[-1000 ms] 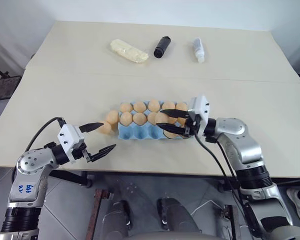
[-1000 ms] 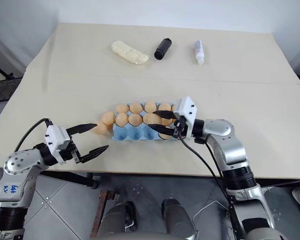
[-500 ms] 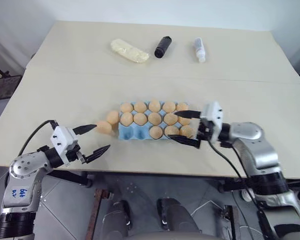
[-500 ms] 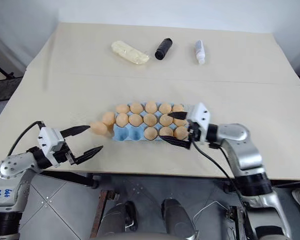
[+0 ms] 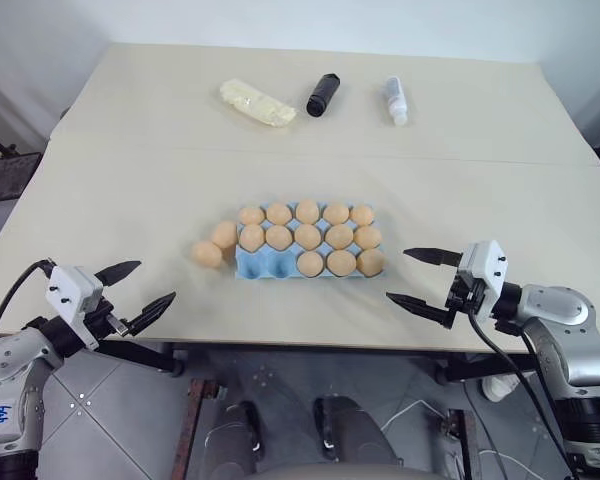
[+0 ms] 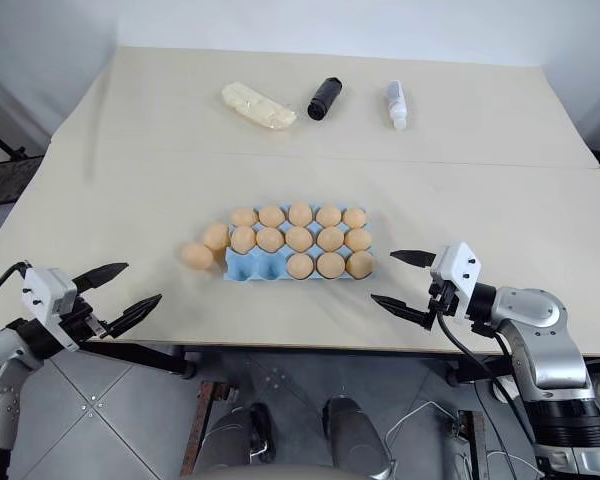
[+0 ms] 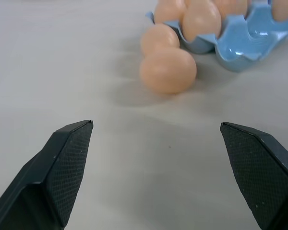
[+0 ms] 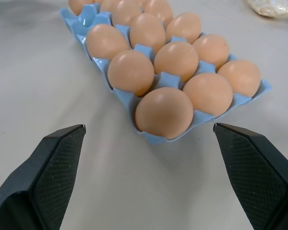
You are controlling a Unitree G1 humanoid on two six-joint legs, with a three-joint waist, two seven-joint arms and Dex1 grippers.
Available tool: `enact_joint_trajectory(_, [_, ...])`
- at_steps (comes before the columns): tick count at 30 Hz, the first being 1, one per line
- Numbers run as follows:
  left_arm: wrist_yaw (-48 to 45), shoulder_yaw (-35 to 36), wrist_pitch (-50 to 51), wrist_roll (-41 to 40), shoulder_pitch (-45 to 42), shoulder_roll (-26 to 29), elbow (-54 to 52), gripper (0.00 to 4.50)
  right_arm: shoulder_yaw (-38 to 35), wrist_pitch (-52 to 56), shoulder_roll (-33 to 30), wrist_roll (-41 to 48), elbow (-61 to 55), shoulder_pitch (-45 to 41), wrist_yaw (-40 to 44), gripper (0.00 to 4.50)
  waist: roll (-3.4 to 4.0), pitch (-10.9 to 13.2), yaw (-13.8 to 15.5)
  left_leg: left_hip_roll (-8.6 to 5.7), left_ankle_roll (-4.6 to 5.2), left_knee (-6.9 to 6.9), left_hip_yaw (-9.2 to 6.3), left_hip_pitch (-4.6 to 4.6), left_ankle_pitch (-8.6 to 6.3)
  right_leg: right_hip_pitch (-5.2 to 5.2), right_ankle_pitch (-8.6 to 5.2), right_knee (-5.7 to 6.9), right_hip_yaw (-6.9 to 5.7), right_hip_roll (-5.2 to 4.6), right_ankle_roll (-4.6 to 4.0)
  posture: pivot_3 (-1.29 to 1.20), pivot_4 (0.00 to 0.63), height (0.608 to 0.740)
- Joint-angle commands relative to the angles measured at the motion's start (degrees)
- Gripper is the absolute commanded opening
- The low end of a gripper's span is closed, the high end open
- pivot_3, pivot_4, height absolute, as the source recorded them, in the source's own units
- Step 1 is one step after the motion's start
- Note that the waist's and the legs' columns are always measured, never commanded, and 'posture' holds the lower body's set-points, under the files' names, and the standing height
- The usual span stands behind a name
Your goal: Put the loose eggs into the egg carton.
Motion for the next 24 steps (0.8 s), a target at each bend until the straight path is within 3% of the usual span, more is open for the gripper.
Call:
enact_joint_trajectory(1, [1.0, -3.5, 0.0, 0.6, -5.0, -1.2, 0.7, 4.50, -0.2, -1.3, -0.1, 0.5, -1.4, -0.1, 0.2, 4.48, 0.00, 0.0, 0.4, -0.01, -0.01, 0.00, -0.01, 0.00, 0.01, 0.00, 0.00, 0.00, -0.01, 0.00, 0.00, 0.00, 0.150, 0.740])
enact_joint_trajectory(14, [3.1, -15.0, -5.6, 9.4, -21.2, -6.2, 18.8, 4.50, 0.8, 0.2, 0.5, 0.9, -5.4, 1.1, -2.3, 4.48, -0.01, 0.0, 1.2, 0.06, -0.11, 0.07, 0.06, -0.01, 0.30, -0.07, -0.02, 0.06, 0.08, 0.17, 0.02, 0.00, 0.150, 0.740])
enact_joint_trajectory(17, [2.6, -14.9, -6.7, 9.1, -21.8, -6.4, 19.7, 3.89, 0.7, 0.6, 0.5, 0.9, -6.0, 1.8, -3.1, 4.50, -0.01, 0.0, 1.3, 0.07, -0.11, 0.08, 0.06, -0.02, 0.30, -0.07, -0.02, 0.07, 0.07, 0.17, 0.03, 0.00, 0.150, 0.740])
enact_joint_trajectory(21, [2.7, -13.9, -7.3, 8.8, -21.8, -5.7, 19.8, 2.64, 0.7, 0.7, 0.6, 0.9, -6.2, 2.2, -4.0, 4.50, -0.01, 0.0, 1.3, 0.07, -0.12, 0.10, 0.05, -0.01, 0.31, -0.07, -0.03, 0.13, 0.06, 0.17, 0.03, 0.00, 0.150, 0.740])
enact_joint_trajectory(24, [1.1, -12.2, -6.3, 6.0, -20.6, -4.9, 16.1, 2.46, 0.8, 0.6, 0.7, 0.8, -6.2, 2.6, -4.5, 4.50, -0.01, 0.0, 1.3, 0.07, -0.12, 0.13, 0.06, -0.01, 0.32, -0.07, -0.02, 0.18, 0.05, 0.17, 0.03, 0.00, 0.150, 0.740])
